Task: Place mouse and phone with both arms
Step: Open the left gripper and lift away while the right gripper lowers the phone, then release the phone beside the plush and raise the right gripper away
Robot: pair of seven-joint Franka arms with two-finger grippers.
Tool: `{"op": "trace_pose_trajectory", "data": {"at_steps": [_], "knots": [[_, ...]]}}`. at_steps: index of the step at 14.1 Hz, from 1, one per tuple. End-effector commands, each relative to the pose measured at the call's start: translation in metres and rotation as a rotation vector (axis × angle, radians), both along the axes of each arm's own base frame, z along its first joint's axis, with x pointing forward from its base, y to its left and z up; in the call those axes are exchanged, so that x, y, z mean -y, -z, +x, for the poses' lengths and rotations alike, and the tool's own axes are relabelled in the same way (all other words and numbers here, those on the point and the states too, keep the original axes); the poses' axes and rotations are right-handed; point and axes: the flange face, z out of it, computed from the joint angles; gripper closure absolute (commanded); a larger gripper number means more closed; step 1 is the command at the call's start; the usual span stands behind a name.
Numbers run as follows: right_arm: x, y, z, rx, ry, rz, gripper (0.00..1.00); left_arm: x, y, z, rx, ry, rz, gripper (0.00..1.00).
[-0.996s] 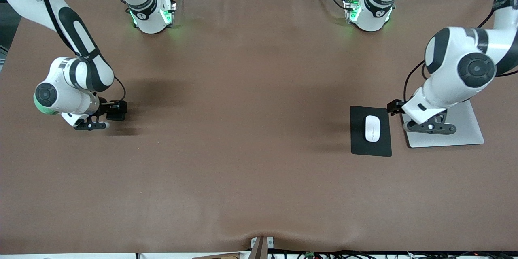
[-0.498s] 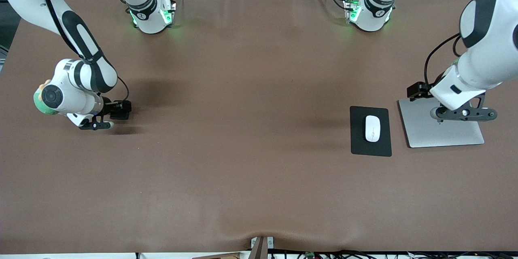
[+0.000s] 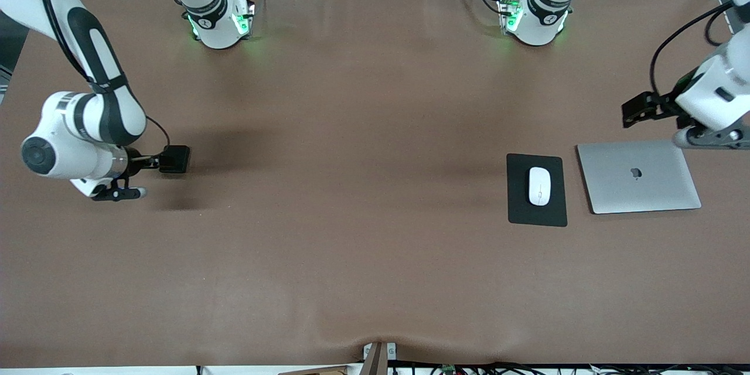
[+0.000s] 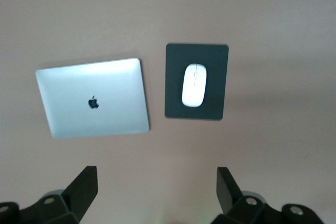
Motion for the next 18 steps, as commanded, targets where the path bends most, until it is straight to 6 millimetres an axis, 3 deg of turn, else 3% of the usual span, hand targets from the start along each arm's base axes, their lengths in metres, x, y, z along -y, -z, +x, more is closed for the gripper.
{"op": "trace_pose_trajectory", "data": {"at_steps": [1,3,5,6,7,10,12,14,16,18], "knots": [[-0.01,-0.048,0.029,0.026,-0.021,-0.007,0.0,-0.011,-0.029,-0.026,-0.022,0.028,-0.035,0.0],[-0.01,-0.074,0.047,0.091,-0.012,0.0,0.0,-0.013,-0.041,-0.036,-0.019,0.023,-0.039,0.0],[-0.015,-0.112,0.069,0.18,-0.006,0.019,0.0,-0.012,-0.048,-0.037,-0.008,0.017,-0.04,0.0],[-0.04,-0.132,0.078,0.216,-0.049,0.009,0.0,-0.009,-0.049,-0.038,-0.011,0.017,-0.038,0.0],[-0.049,-0.142,0.079,0.232,-0.06,0.0,0.0,-0.002,-0.049,-0.038,-0.009,0.017,-0.046,0.0],[-0.044,-0.182,0.083,0.305,-0.063,-0.018,0.0,0.007,-0.048,-0.034,-0.001,0.021,-0.055,0.0],[-0.04,-0.211,0.079,0.354,-0.05,-0.032,0.0,0.007,-0.049,-0.029,0.04,0.021,-0.068,0.0],[-0.049,-0.265,0.059,0.423,-0.061,-0.037,0.0,0.011,-0.043,-0.023,0.037,0.027,-0.069,0.0],[-0.057,-0.29,0.034,0.35,-0.067,-0.032,0.0,0.007,-0.046,-0.025,0.042,0.02,-0.069,0.0],[-0.046,-0.315,0.008,0.294,-0.049,-0.03,0.0,0.006,-0.046,-0.025,0.042,0.015,-0.068,0.0]]}}
